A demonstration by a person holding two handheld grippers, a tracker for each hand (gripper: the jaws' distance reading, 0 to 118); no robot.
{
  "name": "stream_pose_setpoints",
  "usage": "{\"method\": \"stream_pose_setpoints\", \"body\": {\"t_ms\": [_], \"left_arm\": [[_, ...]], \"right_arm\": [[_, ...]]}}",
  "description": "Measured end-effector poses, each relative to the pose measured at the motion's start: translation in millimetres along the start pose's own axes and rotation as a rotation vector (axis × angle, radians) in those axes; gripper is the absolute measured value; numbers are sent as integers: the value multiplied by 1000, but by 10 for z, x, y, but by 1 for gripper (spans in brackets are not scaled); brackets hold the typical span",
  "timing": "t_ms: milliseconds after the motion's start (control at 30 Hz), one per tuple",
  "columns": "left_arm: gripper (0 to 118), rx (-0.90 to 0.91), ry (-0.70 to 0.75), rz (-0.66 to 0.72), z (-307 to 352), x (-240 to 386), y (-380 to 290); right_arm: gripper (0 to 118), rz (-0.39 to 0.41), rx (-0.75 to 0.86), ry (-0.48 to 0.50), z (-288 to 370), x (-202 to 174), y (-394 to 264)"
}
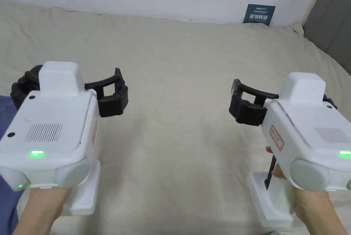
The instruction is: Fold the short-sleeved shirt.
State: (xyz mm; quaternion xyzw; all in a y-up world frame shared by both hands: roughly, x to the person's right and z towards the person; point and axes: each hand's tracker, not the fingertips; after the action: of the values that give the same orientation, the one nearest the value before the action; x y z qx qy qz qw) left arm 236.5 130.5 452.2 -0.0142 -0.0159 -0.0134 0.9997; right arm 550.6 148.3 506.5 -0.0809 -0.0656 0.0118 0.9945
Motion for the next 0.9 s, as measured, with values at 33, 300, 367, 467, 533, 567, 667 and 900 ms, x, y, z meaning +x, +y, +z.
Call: {"method": "stream_pose_setpoints", "body": {"t_ms": [33,300,367,467,533,567,667,900], "left_arm": [[118,-22,-2,4,-17,12,-44],[118,-49,-21,-37,34,65,-120],[118,-46,-25,-40,39,79,-109],[118,-43,-31,-39,47,84,-98],[118,-41,-33,-41,51,91,-86],[118,-40,-32,-42,58,94,-85],[118,-44,-32,-43,68,100,-71],[53,-30,-32,-55,104,106,-49]], "right_arm": [[118,2,-5,0,23,-3,-18],[118,15,-23,15,62,-34,-38],[118,4,-23,16,59,-35,-34],[118,-2,-23,18,54,-34,-29],[118,4,-21,21,60,-41,-27],[118,7,-20,23,61,-45,-25],[118,5,-19,35,77,-56,-20],[77,-1,8,47,149,-105,11]]}}
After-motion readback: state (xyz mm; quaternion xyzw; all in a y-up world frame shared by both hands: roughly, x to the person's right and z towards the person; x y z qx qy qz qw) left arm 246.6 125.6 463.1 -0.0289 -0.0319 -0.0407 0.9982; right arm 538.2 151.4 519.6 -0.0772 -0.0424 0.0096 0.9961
